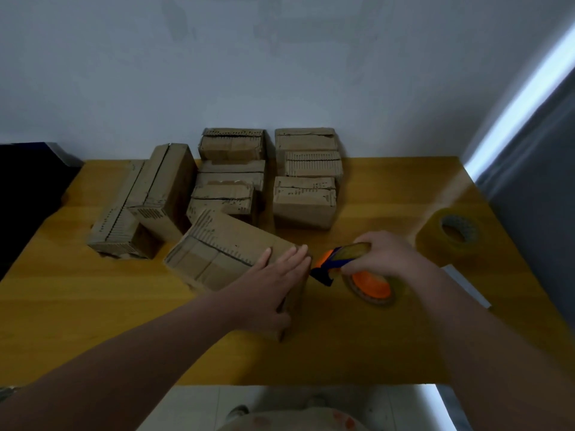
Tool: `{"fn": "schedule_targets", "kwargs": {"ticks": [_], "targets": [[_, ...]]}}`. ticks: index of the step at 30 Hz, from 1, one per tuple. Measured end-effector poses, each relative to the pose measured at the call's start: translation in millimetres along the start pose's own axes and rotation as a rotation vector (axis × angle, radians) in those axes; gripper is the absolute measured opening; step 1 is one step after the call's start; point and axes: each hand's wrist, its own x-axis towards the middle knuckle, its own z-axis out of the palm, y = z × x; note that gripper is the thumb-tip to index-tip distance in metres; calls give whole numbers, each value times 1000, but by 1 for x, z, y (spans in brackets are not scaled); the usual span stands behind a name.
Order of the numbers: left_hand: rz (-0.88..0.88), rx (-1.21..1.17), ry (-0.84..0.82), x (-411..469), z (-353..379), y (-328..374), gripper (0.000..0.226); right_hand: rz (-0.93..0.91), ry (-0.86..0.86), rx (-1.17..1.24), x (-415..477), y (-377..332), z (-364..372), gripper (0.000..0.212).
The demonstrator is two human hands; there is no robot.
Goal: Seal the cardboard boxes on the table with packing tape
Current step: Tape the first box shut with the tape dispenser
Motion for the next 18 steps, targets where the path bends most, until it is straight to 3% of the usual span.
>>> {"fn": "schedule_targets", "kwargs": {"ticks": [2, 7, 9, 14, 18], "targets": [[-11, -25, 31, -4, -2, 2, 96, 36, 52, 24, -5, 1, 3, 45], [-287, -16, 132, 6, 12, 19, 84, 109, 235, 165, -18, -4, 6, 53], [-324, -18, 154, 11, 17, 23, 75, 110, 307, 213, -24, -12, 7, 55], [-146, 47, 64, 0, 14, 16, 75, 46, 442, 381, -33, -26, 6, 62], [7, 81, -70, -25, 5, 5, 80, -32, 441, 548, -38, -32, 4, 58]]}}
